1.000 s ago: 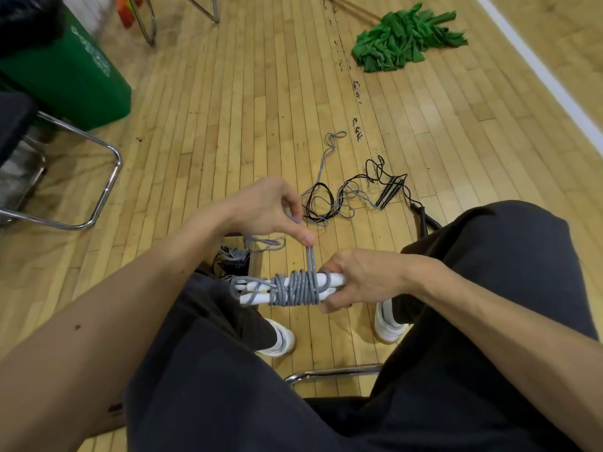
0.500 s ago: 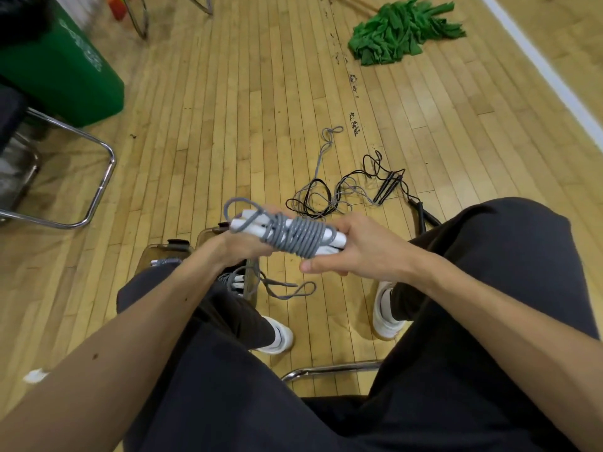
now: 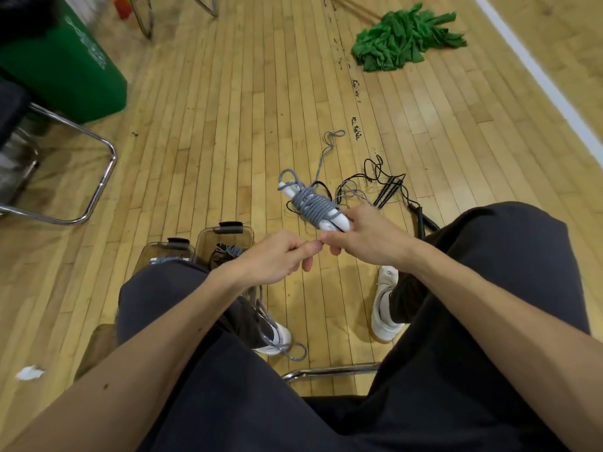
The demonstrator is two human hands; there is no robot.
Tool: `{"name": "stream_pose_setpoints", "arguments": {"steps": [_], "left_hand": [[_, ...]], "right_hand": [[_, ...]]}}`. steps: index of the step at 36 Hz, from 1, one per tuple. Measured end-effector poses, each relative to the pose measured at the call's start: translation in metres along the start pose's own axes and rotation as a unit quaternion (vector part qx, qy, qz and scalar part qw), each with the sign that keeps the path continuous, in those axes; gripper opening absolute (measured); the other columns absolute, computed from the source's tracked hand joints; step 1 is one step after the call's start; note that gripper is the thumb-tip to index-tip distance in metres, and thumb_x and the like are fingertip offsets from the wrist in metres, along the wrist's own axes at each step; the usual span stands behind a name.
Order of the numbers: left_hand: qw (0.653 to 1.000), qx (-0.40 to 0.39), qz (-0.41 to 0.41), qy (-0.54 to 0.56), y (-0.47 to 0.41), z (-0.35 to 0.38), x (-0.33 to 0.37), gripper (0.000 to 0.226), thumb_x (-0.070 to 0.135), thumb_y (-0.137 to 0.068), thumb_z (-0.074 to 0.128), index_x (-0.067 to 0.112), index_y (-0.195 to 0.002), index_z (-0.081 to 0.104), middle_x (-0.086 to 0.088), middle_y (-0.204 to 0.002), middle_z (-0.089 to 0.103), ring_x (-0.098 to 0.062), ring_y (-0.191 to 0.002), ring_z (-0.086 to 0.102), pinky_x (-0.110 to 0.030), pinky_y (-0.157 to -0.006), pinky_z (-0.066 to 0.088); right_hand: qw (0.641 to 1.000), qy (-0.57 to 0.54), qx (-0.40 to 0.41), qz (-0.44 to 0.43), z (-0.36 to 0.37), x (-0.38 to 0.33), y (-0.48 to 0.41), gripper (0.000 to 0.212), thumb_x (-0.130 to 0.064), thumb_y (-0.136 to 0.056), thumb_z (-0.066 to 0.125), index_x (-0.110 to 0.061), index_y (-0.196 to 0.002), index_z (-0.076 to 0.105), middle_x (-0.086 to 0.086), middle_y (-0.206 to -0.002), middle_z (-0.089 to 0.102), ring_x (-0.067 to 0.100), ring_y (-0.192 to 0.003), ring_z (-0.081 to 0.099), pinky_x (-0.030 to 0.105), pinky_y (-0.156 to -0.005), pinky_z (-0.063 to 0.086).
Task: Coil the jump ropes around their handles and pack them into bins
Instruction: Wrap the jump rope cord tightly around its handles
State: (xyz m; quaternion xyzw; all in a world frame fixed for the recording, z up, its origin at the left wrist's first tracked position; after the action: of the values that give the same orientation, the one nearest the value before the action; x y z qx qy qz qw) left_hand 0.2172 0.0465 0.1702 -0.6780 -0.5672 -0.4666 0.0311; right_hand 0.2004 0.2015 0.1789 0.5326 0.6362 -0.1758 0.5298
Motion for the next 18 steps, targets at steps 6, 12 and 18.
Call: {"name": "stream_pose_setpoints", "arguments": {"steps": [6, 12, 18], "left_hand": [[0.994, 0.018, 0.027, -0.109, 0.009, -0.007, 0.003, 0.046, 0.053, -0.101, 0.045, 0.022, -0.074, 0.065, 0.0, -0.054, 0.046, -0.01, -0.048, 0.043, -0.021, -0.05, 0.032], [0.976, 0.011, 0.028, -0.215, 0.016, -0.005, 0.018, 0.034, 0.045, -0.102, 0.05, 0.024, -0.075, 0.054, -0.001, -0.067, 0.057, -0.018, -0.061, 0.052, -0.034, -0.058, 0.036], [0.954, 0.021, 0.015, -0.3, 0.022, -0.014, 0.032, 0.032, 0.042, -0.103, 0.048, 0.017, -0.089, 0.059, -0.002, -0.075, 0.06, -0.021, -0.073, 0.057, -0.04, -0.07, 0.049]], "right_hand": [[0.997, 0.065, -0.028, 0.032, 0.005, 0.007, 0.001, 0.019, -0.029, -0.096, 0.067, -0.016, -0.083, 0.066, -0.007, -0.07, 0.069, -0.003, -0.048, 0.054, 0.021, -0.055, 0.04], [0.995, 0.082, -0.01, 0.056, 0.003, 0.009, -0.004, 0.016, -0.026, -0.098, 0.064, -0.017, -0.086, 0.061, -0.003, -0.075, 0.068, 0.009, -0.063, 0.059, 0.026, -0.059, 0.042], [0.993, 0.085, -0.016, 0.079, 0.002, 0.012, -0.006, 0.017, -0.025, -0.098, 0.064, -0.012, -0.087, 0.064, 0.002, -0.078, 0.068, 0.014, -0.065, 0.059, 0.029, -0.062, 0.046]]}}
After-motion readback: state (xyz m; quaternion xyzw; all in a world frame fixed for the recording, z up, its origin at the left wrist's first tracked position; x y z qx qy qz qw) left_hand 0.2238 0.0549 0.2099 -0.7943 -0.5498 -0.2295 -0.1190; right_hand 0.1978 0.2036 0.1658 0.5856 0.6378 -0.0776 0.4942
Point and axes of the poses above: each hand's wrist, its own y-axis away from the middle knuckle, its own z-axis out of the palm, x = y × z, the point moved 6 cm from there along -y, towards the middle knuckle
